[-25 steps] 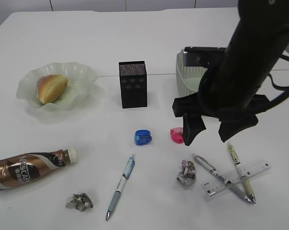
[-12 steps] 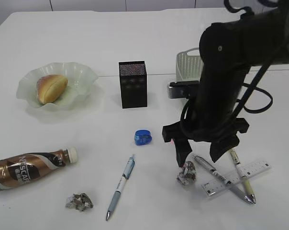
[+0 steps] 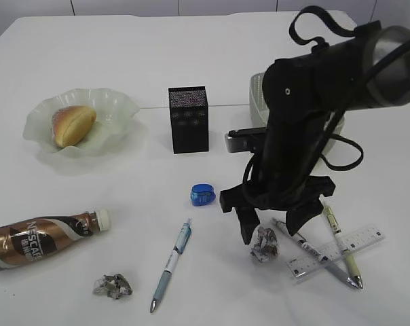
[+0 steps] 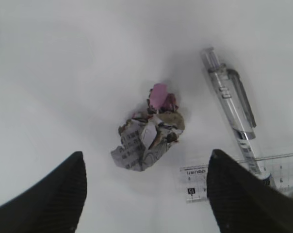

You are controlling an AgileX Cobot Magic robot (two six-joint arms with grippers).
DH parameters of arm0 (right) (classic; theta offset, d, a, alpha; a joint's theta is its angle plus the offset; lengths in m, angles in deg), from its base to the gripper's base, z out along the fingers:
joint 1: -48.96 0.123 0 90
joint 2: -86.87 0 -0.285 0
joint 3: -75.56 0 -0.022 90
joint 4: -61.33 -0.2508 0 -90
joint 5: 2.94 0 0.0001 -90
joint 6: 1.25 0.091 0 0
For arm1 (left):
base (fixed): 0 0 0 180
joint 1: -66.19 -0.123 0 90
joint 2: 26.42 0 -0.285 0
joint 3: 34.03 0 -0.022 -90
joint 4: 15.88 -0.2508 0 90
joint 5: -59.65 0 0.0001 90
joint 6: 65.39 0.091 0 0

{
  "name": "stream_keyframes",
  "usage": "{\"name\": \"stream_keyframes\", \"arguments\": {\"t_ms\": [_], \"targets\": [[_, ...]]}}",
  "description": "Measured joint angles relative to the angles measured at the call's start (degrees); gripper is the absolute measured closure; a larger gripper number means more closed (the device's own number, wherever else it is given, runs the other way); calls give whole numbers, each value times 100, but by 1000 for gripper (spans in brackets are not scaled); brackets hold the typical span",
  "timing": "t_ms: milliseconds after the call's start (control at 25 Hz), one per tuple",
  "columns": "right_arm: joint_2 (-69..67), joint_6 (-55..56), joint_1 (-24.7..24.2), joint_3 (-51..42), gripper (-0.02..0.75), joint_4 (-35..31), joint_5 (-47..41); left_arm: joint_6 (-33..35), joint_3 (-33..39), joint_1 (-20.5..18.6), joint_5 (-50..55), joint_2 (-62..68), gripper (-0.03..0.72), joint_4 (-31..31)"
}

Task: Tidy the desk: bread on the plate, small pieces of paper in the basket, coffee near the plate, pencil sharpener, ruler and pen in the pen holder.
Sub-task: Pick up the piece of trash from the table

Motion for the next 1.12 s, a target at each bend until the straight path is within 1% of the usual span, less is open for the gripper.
{"name": "stream_keyframes", "arguments": {"t_ms": [600, 1120], "targets": [[-615, -43, 33, 418, 174, 222, 104, 21, 0, 0, 9, 0, 129, -3], [-736, -55, 41, 432, 172, 234, 114, 21, 0, 0, 9, 0, 129, -49]]}}
